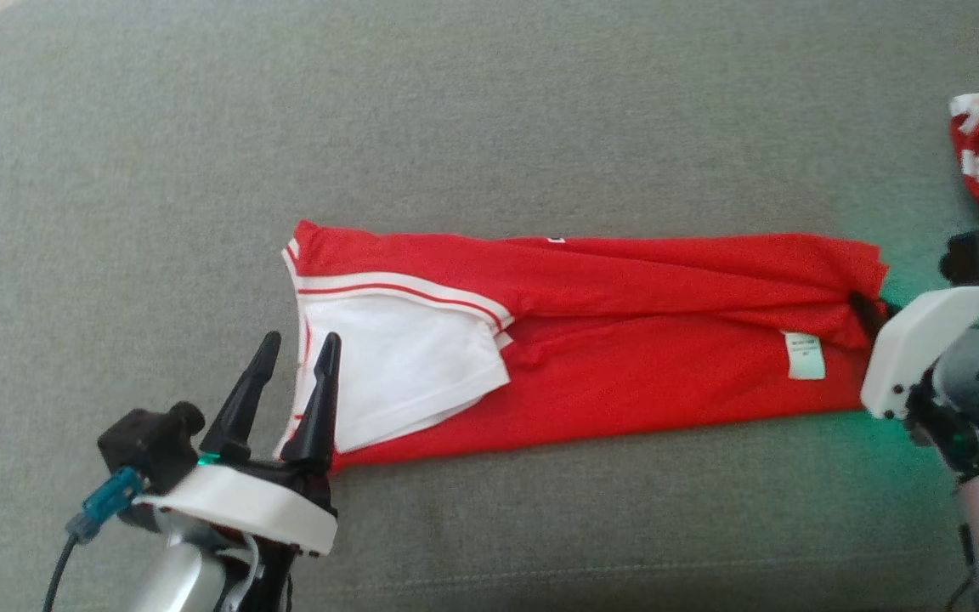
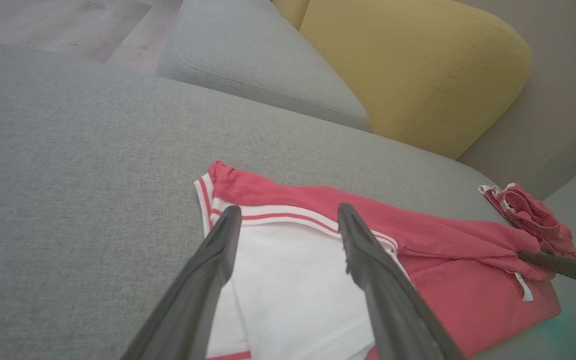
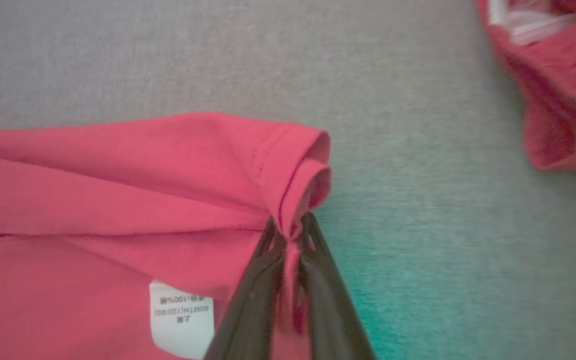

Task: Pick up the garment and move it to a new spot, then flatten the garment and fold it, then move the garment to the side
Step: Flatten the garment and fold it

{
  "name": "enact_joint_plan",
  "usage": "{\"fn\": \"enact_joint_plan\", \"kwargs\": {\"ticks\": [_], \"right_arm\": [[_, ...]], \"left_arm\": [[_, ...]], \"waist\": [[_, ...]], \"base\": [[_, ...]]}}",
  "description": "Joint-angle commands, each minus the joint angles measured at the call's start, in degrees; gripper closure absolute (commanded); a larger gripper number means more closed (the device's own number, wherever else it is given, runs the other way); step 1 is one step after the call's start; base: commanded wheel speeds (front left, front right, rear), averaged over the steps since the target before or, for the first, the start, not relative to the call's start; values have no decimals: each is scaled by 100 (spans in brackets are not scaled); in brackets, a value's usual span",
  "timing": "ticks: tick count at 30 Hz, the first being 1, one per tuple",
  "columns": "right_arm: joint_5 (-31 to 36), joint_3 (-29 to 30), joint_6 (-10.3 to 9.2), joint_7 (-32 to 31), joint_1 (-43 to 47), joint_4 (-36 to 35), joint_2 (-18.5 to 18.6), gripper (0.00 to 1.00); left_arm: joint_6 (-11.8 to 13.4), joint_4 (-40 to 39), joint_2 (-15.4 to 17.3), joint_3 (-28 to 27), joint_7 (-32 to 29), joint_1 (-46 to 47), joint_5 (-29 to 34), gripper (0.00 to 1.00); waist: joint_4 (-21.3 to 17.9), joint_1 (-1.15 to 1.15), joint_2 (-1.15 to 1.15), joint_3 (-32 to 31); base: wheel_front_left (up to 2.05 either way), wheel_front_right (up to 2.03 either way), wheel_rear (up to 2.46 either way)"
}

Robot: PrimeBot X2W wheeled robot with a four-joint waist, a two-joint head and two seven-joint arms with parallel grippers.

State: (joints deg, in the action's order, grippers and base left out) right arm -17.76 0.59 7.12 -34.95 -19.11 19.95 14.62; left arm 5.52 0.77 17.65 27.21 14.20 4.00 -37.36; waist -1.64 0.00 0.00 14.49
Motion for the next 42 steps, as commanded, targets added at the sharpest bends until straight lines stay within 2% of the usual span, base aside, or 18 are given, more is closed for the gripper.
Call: {"fn": "enact_joint_plan", "kwargs": {"ticks": [1, 8, 12, 19, 27, 29, 36, 42], "right_arm": [[-13, 42, 36, 89, -35, -221, 138, 100], [-36, 506, 36, 141, 133, -516, 311, 100], [-87, 436, 36, 14, 307, -869, 242, 100], [-614, -381, 36, -178, 560, -1587, -24, 100], [-1234, -1504, 36, -182, 512, -2126, -292, 100], [-1324, -1628, 36, -159, 487, -2152, -369, 100], [-1757, -2288, 36, 259, 171, -1856, -1012, 100], [-2135, -2674, 36, 766, -213, -1177, -1166, 100]], "left_arm": [[9, -144, 104, -200, 36, 194, 64, 0], [62, -104, 139, -177, 13, 166, 102, 0], [81, -86, 152, -170, 7, 89, 83, 0], [87, -74, 155, -124, -21, 50, 65, 0], [85, -85, 158, -78, -44, 52, 51, 0], [84, -89, 159, -73, -47, 53, 47, 0], [70, -109, 144, -29, -60, 89, 47, 0], [41, -97, 92, 33, -66, 187, 62, 0]], "waist": [[-57, 0, 0, -67], [-256, 0, 0, -344], [-382, 0, 0, -487], [-447, 0, 0, -699], [-216, 0, 0, -821], [-173, 0, 0, -827], [150, 0, 0, -809], [506, 0, 0, -711]], "base": [[0, 0, 0], [0, 0, 0], [0, 0, 0], [0, 0, 0], [0, 0, 0], [0, 0, 0], [0, 0, 0], [0, 0, 0]]}}
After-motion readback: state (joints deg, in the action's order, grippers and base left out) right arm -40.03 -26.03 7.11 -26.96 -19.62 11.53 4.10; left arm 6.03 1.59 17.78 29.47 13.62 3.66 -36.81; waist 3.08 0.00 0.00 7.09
